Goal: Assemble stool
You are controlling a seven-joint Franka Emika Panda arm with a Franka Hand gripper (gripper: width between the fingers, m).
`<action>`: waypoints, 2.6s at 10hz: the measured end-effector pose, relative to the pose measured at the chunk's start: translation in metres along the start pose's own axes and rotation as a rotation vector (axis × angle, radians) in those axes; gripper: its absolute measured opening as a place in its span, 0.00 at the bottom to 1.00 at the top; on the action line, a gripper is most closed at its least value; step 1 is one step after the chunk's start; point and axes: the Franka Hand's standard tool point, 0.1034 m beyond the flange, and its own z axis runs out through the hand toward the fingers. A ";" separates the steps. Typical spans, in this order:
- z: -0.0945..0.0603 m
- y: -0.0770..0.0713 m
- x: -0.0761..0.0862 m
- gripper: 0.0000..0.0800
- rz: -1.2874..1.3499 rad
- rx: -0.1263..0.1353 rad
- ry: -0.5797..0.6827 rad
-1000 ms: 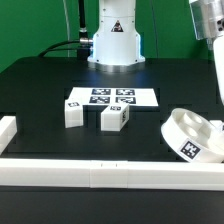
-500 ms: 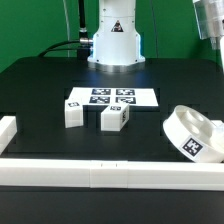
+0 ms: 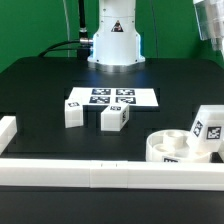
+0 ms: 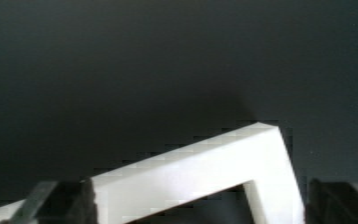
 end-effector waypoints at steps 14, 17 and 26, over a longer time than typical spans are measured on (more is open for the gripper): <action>-0.020 0.017 -0.011 0.81 -0.402 -0.128 -0.022; -0.029 0.018 0.005 0.81 -0.771 -0.124 -0.049; -0.045 0.032 0.070 0.81 -1.279 -0.151 -0.070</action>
Offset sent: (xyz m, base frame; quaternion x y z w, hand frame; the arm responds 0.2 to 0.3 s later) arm 0.0000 0.0000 0.0000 0.0000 0.0000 0.0000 1.0000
